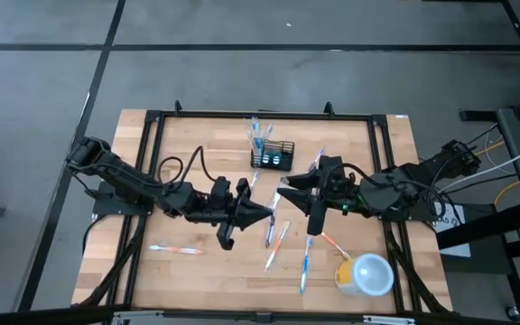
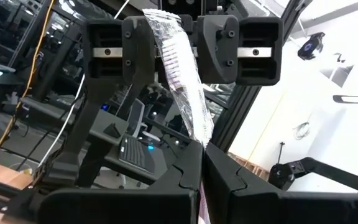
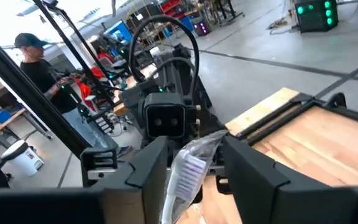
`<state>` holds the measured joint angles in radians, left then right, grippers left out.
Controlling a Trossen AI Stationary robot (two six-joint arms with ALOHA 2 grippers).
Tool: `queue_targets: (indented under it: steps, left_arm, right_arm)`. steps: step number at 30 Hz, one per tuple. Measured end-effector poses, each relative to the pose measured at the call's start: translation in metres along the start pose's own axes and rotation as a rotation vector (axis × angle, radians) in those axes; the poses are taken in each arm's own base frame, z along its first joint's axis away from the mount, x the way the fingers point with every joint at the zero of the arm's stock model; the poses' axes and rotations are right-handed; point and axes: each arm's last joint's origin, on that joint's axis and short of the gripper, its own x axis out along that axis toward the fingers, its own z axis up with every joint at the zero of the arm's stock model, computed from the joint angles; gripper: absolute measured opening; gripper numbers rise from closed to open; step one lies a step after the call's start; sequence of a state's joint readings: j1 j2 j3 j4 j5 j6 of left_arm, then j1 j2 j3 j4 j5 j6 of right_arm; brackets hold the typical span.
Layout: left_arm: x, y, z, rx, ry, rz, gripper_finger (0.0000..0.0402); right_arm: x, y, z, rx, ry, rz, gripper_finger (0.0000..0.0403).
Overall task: Pick & Place toothbrushing station
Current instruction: Put the violet toothbrush into the right section of the mesh organizer
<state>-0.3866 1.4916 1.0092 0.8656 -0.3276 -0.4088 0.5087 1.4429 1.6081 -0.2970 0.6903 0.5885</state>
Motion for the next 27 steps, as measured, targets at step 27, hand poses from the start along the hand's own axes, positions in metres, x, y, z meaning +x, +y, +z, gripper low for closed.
queue_targets:
  steps: [27]
  left_arm:
    - [-0.002, 0.006, -0.014, -0.043, 0.011, 0.221, 0.0062]
  right_arm:
    - [-0.006, 0.011, 0.007, -0.099, -0.099, 0.03, 0.0001]
